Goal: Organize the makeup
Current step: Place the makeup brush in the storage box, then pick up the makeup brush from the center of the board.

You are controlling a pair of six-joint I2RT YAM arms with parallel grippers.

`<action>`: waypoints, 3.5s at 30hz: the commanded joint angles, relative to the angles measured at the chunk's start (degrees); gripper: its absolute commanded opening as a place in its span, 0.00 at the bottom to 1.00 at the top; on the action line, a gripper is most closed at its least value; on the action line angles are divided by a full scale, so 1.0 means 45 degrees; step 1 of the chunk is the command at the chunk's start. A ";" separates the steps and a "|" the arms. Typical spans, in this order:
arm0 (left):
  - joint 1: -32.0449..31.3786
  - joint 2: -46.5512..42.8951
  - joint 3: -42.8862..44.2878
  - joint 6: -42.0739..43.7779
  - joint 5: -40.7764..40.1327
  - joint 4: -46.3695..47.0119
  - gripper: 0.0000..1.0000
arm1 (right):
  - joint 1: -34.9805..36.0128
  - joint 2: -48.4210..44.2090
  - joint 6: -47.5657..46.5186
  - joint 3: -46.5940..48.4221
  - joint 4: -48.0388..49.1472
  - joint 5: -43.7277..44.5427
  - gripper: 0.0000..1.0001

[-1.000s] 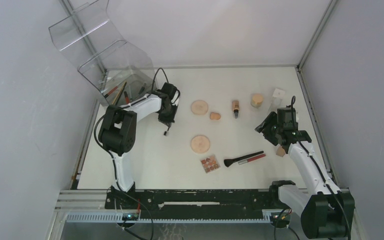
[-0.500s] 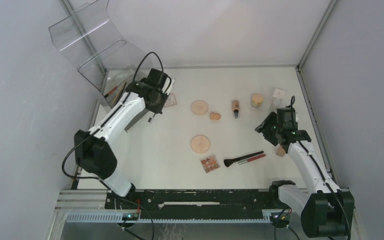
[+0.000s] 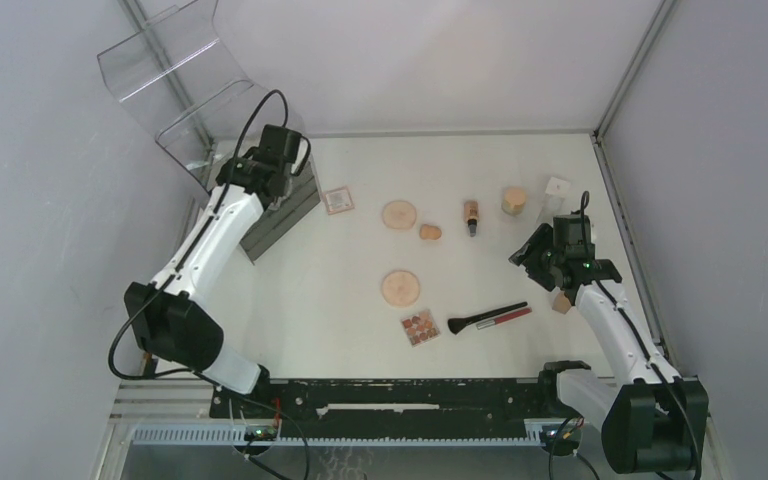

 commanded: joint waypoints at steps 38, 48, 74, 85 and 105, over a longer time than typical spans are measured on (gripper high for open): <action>-1.0568 0.4071 0.1533 -0.4338 0.6167 0.3557 0.71 | -0.0710 -0.1663 -0.0250 0.0171 -0.0915 0.1366 0.66; -1.1347 0.6461 0.2684 -0.4542 0.6340 0.4396 0.73 | -0.1358 -0.2038 -0.0250 0.0317 -0.1267 0.1507 0.66; -1.1432 0.9086 0.3826 -0.4014 0.5357 0.3994 0.60 | -0.1387 -0.1847 -0.0225 0.0293 -0.1250 0.1146 0.66; -1.0548 0.9297 0.3553 -0.4642 0.6363 0.4248 0.35 | -0.1373 -0.1853 -0.0251 0.0263 -0.1153 0.1050 0.66; -0.9430 0.4016 0.1639 -0.2672 0.3796 0.3321 0.00 | -0.1387 -0.1729 -0.0254 0.0157 -0.0791 0.0708 0.66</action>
